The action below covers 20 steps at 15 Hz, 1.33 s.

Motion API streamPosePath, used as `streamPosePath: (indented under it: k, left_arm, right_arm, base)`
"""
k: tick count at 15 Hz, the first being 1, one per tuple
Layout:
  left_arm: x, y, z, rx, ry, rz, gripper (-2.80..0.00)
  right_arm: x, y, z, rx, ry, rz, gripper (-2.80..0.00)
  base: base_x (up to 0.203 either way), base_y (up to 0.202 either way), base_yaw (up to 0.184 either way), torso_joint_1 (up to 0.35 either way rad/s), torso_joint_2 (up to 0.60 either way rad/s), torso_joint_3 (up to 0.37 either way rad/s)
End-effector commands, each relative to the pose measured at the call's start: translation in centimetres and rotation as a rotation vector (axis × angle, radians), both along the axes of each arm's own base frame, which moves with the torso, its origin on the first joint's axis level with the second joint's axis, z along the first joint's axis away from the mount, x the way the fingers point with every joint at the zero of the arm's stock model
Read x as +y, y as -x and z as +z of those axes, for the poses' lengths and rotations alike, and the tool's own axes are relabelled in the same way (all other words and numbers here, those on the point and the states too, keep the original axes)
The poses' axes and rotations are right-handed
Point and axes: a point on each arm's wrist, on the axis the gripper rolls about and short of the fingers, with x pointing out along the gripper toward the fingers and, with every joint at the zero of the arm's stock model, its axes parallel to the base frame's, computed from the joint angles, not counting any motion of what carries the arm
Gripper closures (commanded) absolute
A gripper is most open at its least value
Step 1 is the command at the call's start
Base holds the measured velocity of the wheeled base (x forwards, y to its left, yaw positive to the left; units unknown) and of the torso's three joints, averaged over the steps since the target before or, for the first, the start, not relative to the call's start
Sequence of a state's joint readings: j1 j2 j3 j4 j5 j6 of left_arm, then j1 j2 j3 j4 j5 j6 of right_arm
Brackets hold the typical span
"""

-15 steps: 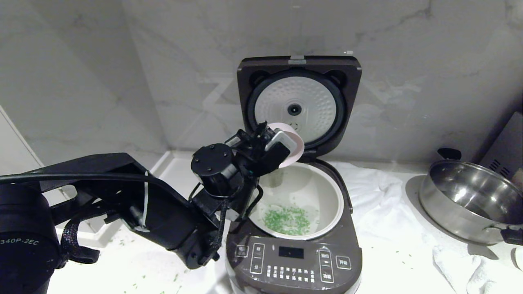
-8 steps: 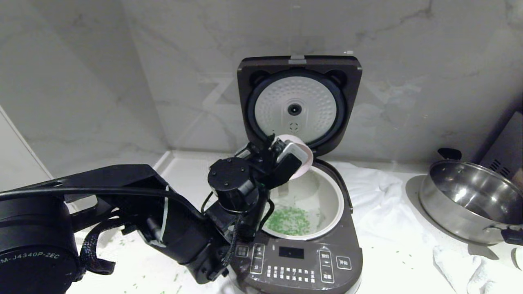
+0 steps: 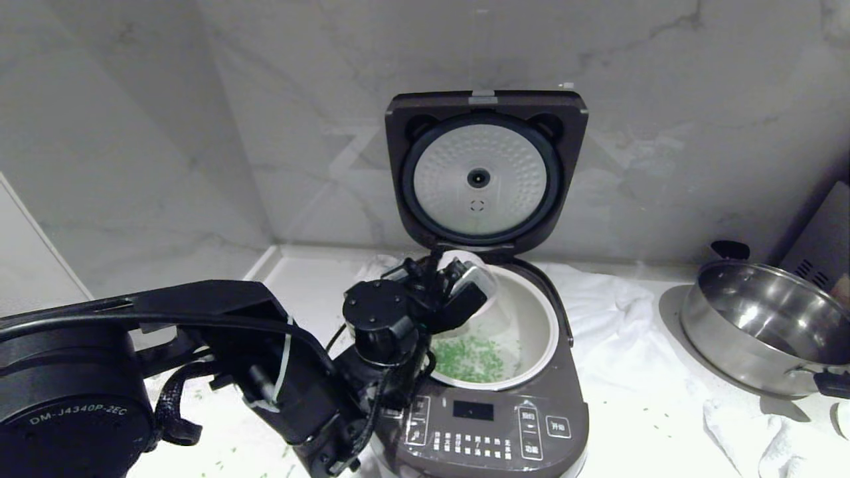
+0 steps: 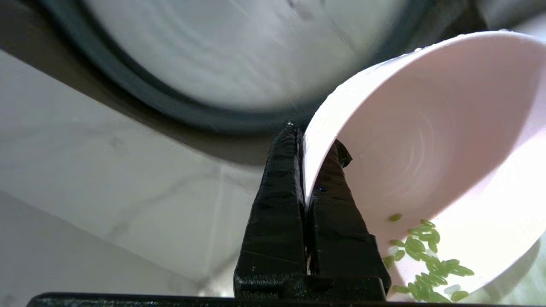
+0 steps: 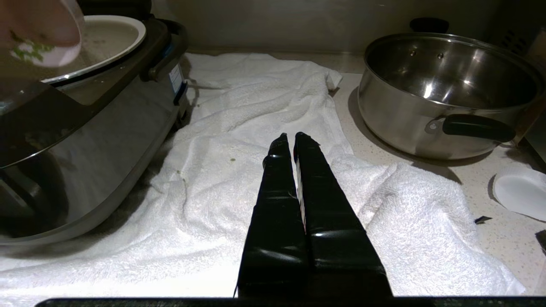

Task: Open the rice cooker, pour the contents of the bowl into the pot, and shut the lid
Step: Place the bowl on the table

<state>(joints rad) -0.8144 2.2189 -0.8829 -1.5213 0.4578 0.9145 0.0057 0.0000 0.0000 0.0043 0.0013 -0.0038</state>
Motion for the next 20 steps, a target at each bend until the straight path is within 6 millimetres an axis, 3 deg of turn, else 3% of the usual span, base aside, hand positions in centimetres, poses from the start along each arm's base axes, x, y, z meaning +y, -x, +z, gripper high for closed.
streamPosePath:
  k: [1, 3, 5, 7, 9, 13, 20]
  left_arm:
    - [0.2, 1.3, -1.8, 0.046, -0.07, -0.032, 0.0]
    - [-0.2, 0.2, -0.6, 0.0, -0.033, -0.019, 0.0]
    - [-0.7, -2.4, 3.5, -0.136, 0.089, 0.022, 0.0]
    - [-0.2, -3.7, 6.9, -0.233, 0.169, 0.054, 0.0]
    - [0.0, -4.3, 7.8, -0.263, 0.193, 0.071, 0.0]
    - [1.1, -4.0, 4.1, -0.156, 0.082, 0.078, 0.0]
    - [3.1, -3.8, 1.6, -0.083, -0.023, 0.087, 0.0]
  right_arm:
    - [0.0, 0.0, -0.1, 0.001, 0.001, 0.001, 0.0]
    - [0.0, 0.0, -0.1, 0.002, 0.001, 0.001, 0.0]
    - [0.0, 0.0, -0.1, 0.001, 0.001, 0.001, 0.0]
    - [0.0, 0.0, -0.1, 0.002, 0.001, 0.001, 0.0]
    - [0.0, 0.0, -0.1, 0.001, 0.001, 0.001, 0.0]
    - [0.0, 0.0, -0.1, 0.002, 0.001, 0.001, 0.0]
    - [0.0, 0.0, -0.1, 0.001, 0.001, 0.001, 0.0]
  base:
    - [0.0, 0.0, 0.0, 0.0, 0.0, 0.0]
    - [0.0, 0.0, 0.0, 0.0, 0.0, 0.0]
    - [0.0, 0.0, 0.0, 0.0, 0.0, 0.0]
    - [0.0, 0.0, 0.0, 0.0, 0.0, 0.0]
    - [0.0, 0.0, 0.0, 0.0, 0.0, 0.0]
    - [0.0, 0.0, 0.0, 0.0, 0.0, 0.0]
    - [0.0, 0.0, 0.0, 0.0, 0.0, 0.0]
